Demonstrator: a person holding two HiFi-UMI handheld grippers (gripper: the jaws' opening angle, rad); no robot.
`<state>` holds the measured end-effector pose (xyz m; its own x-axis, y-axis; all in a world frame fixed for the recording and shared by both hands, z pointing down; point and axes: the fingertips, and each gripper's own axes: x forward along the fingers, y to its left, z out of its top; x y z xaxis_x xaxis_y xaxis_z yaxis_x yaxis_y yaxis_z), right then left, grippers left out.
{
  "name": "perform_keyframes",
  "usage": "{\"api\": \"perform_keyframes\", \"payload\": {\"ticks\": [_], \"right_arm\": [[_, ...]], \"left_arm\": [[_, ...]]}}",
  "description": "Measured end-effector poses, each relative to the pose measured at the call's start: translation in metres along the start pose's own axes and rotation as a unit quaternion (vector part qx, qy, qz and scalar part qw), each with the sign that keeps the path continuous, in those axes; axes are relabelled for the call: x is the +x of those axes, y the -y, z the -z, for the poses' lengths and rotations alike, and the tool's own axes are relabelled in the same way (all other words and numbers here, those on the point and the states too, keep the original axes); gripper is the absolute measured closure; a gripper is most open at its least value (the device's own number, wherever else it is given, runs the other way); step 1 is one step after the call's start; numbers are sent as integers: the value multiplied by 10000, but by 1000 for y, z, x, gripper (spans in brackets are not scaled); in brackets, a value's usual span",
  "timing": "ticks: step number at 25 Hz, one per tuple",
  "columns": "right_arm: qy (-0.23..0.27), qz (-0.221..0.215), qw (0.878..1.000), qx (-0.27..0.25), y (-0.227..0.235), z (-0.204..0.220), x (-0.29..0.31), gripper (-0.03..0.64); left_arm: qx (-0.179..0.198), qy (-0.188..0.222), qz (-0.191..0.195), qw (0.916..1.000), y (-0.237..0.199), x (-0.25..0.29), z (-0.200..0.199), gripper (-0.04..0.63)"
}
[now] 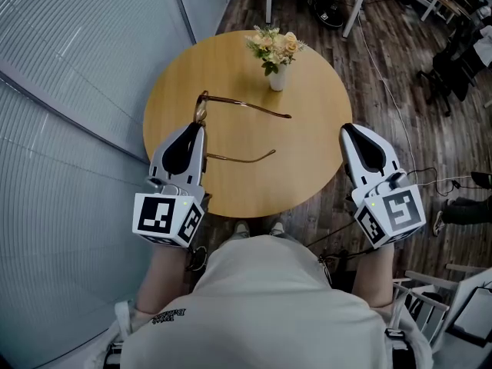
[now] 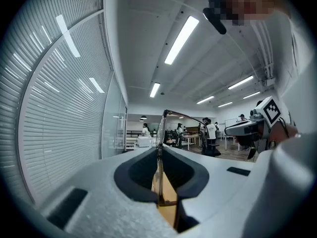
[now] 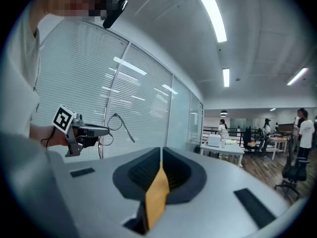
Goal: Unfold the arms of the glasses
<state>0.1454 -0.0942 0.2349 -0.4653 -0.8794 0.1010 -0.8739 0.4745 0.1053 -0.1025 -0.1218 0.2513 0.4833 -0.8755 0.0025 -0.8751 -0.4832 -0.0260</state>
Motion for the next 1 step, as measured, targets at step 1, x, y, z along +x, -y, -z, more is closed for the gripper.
{"api": "perform_keyframes", "payload": {"ticks": [1], "right_arm": [[-9, 7, 10000, -1, 0, 1, -1, 583]], "left_arm": [[1, 15, 7, 10000, 1, -1, -1, 551]]}}
